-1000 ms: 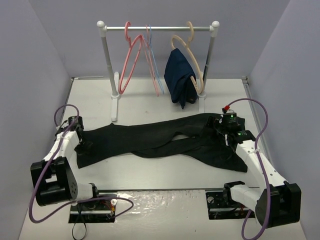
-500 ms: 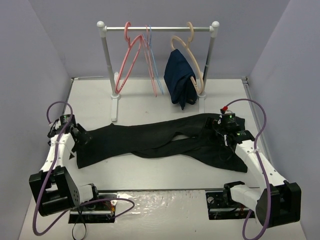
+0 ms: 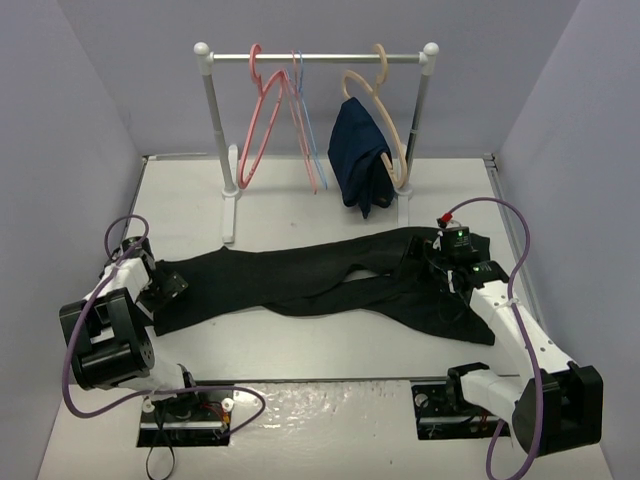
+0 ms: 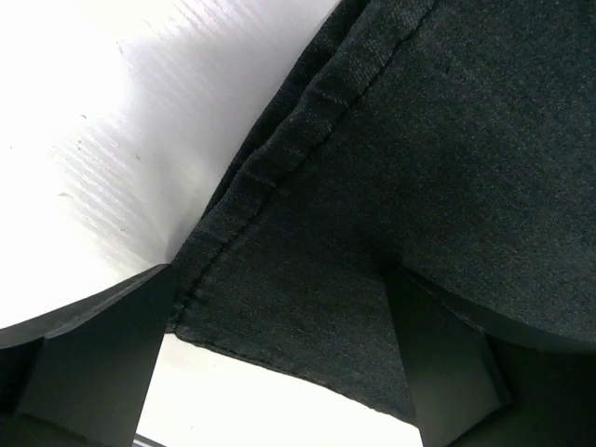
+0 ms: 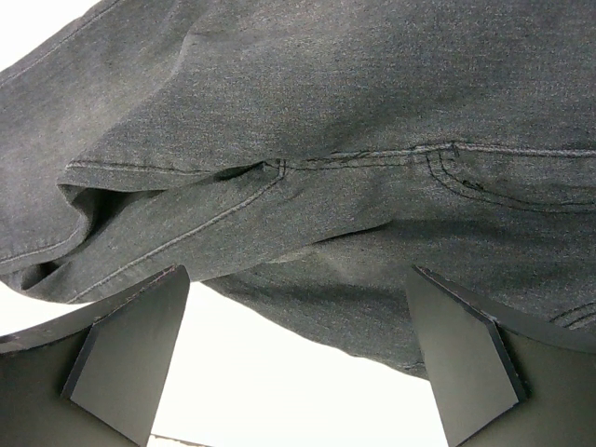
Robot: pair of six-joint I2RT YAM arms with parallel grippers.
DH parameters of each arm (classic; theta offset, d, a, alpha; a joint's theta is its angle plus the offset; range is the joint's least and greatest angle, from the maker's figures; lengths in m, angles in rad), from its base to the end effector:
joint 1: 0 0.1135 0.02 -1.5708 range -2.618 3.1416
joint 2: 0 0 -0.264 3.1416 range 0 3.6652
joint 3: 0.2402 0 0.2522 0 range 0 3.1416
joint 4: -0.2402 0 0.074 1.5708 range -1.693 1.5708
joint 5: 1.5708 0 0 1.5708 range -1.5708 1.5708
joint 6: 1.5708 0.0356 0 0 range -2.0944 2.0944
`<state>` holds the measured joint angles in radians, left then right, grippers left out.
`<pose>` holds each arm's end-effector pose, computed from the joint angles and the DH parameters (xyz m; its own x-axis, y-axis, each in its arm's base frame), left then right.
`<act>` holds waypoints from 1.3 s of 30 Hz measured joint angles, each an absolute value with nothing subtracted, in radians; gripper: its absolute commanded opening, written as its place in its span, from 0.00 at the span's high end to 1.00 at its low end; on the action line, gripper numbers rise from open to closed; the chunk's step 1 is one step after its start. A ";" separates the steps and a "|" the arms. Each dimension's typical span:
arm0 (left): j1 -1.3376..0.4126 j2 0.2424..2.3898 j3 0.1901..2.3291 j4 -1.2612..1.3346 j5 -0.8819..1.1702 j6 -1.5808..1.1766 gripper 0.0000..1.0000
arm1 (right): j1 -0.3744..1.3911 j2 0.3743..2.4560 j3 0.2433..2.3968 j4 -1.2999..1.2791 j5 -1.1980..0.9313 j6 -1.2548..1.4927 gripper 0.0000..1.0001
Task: Place the trousers on the hanger
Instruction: Flatten out the trousers at the center of the board.
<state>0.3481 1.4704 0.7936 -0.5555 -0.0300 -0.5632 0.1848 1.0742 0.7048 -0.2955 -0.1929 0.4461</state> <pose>0.2426 0.0892 0.1662 -0.5627 -0.7719 -0.2959 -0.7696 0.6198 -0.1534 0.2249 0.0490 0.2459 -0.6889 0.3020 -0.6589 -0.0348 0.8942 0.4462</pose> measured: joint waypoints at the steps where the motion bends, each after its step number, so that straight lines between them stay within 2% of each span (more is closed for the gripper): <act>1: 0.348 1.477 0.798 -0.557 -0.029 -0.560 0.21 | 0.185 1.073 0.705 -0.295 -0.193 0.446 0.00; 5: 0.348 1.494 0.813 -0.559 -0.026 -0.557 0.40 | 0.185 1.067 0.705 -0.295 -0.195 0.446 0.00; 9: 0.348 1.499 0.815 -0.551 -0.028 -0.558 0.69 | 0.185 1.066 0.705 -0.295 -0.196 0.446 0.00; 15: 0.353 1.500 0.815 -0.542 -0.030 -0.556 1.00 | 0.185 1.059 0.705 -0.295 -0.196 0.446 0.00; 21: 0.354 1.491 0.815 -0.538 -0.014 -0.558 1.00 | 0.185 1.058 0.705 -0.296 -0.196 0.447 0.00; 26: 0.339 1.395 0.851 -0.610 0.025 -0.557 1.00 | 0.185 1.050 0.705 -0.296 -0.196 0.447 0.00; 31: 0.309 1.295 1.066 -0.686 0.062 -0.550 1.00 | 0.186 1.049 0.705 -0.296 -0.196 0.447 0.00; 37: 0.274 1.309 1.329 -0.587 0.101 -0.542 1.00 | 0.193 1.050 0.705 -0.296 -0.196 0.447 0.00; 38: 0.274 1.327 1.354 -0.571 0.107 -0.542 0.99 | 0.194 1.050 0.705 -0.296 -0.196 0.447 0.00; 39: 0.274 1.348 1.376 -0.556 0.111 -0.542 0.93 | 0.198 1.050 0.705 -0.297 -0.195 0.447 0.00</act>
<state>0.2741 1.3484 1.3761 -0.5561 0.1113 -0.5423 0.1979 1.0500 0.7048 -0.2966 -0.1955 0.4465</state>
